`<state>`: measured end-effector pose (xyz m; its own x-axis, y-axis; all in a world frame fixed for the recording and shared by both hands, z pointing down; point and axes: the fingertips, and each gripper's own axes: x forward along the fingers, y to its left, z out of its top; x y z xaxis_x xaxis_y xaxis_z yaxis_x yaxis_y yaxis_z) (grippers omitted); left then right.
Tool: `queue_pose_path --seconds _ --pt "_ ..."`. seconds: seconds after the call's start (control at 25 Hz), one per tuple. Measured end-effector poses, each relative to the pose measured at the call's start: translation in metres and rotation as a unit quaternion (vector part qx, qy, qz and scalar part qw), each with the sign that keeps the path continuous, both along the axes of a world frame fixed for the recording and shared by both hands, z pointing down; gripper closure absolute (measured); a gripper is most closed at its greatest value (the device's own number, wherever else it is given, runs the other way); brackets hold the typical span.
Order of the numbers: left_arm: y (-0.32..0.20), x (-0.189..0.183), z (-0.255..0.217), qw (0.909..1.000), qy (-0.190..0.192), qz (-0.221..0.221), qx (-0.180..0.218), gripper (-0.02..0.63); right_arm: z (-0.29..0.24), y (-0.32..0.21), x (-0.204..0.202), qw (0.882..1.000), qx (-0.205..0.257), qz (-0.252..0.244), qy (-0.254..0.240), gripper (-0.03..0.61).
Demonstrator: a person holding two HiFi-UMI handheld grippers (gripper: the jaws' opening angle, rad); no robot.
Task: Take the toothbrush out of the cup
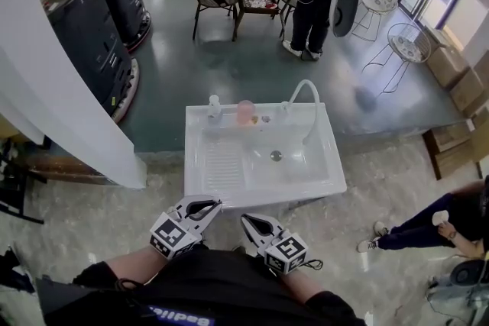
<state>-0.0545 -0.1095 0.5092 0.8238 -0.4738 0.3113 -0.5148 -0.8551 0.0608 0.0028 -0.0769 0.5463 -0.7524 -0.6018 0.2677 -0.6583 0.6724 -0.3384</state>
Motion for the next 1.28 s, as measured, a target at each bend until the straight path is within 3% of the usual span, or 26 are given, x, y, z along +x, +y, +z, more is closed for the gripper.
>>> queue_pose_path --seconds 1.28 --pt "0.019 -0.003 0.011 0.9998 0.011 -0.005 -0.018 0.589 -0.005 0.008 -0.017 1.000 0.002 -0.020 0.009 0.568"
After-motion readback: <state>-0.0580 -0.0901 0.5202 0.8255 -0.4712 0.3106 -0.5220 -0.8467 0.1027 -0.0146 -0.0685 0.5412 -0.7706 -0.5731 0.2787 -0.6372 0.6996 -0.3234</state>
